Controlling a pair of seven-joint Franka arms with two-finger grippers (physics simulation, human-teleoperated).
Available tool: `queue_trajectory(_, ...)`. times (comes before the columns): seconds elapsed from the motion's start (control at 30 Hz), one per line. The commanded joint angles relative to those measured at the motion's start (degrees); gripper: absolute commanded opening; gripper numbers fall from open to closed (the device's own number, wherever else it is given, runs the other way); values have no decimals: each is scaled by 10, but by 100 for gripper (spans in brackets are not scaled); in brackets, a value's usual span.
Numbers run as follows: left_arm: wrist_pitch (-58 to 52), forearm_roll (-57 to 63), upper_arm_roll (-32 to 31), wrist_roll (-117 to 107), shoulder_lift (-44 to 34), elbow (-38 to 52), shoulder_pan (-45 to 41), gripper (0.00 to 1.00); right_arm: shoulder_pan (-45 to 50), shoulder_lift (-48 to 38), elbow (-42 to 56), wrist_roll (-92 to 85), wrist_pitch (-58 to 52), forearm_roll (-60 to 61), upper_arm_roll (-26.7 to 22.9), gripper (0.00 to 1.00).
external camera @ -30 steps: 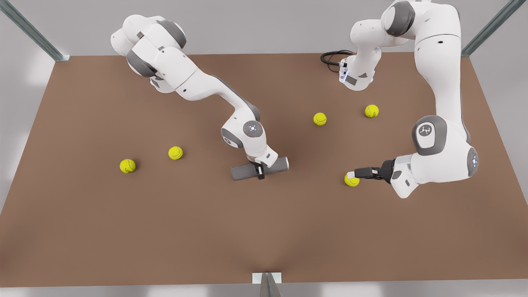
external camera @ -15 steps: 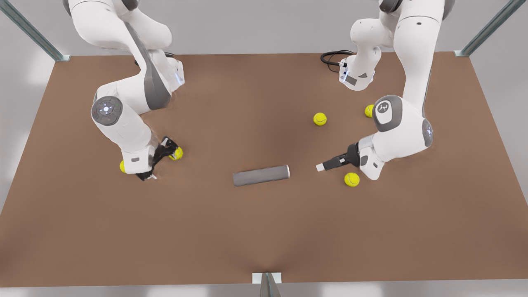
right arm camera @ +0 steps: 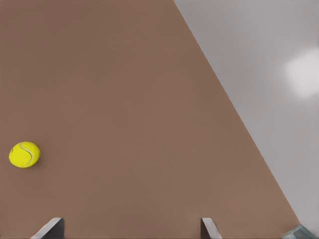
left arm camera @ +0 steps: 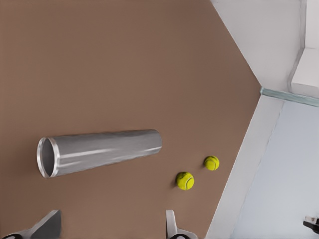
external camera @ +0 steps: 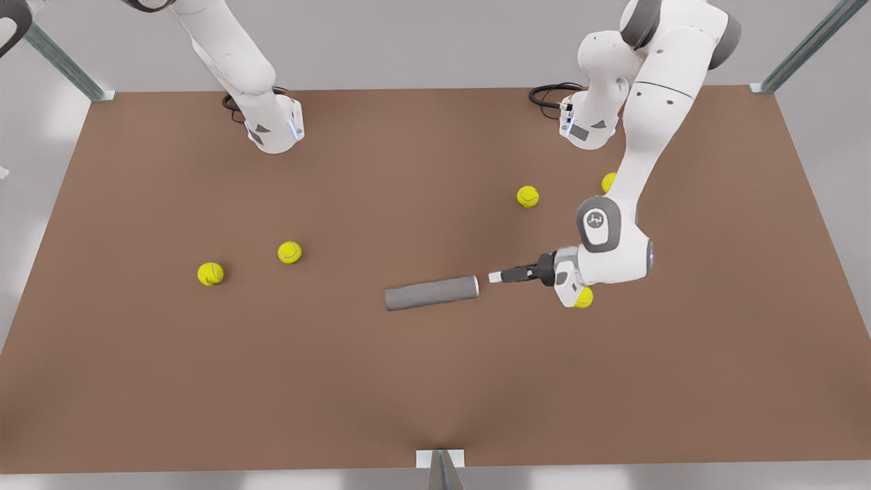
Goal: Put the tennis tube upright
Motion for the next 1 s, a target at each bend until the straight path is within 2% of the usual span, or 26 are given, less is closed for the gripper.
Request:
queue_trajectory(0.0, 6, -1, 0, 6, 3, 0, -4, 99, 346, 5, -2, -1, 11, 1, 1, 100)
queue_trajectory(0.2, 63, -10, -1, 50, 43, 1, -23, 99, 346, 5, -12, 3, 55, 9, 42, 100)
queue_trajectory(0.3, 67, -77, -1, 97, 55, 3, -22, 99, 347, 2, -10, 3, 58, 3, 45, 100)
queue_trajectory(0.67, 87, -116, -12, 188, 104, 4, -23, 99, 325, 14, -23, 10, 91, 3, 45, 100)
queue_trajectory(0.97, 88, -228, -12, 306, 138, 4, -25, 99, 327, 21, -24, 10, 104, 3, 45, 100)
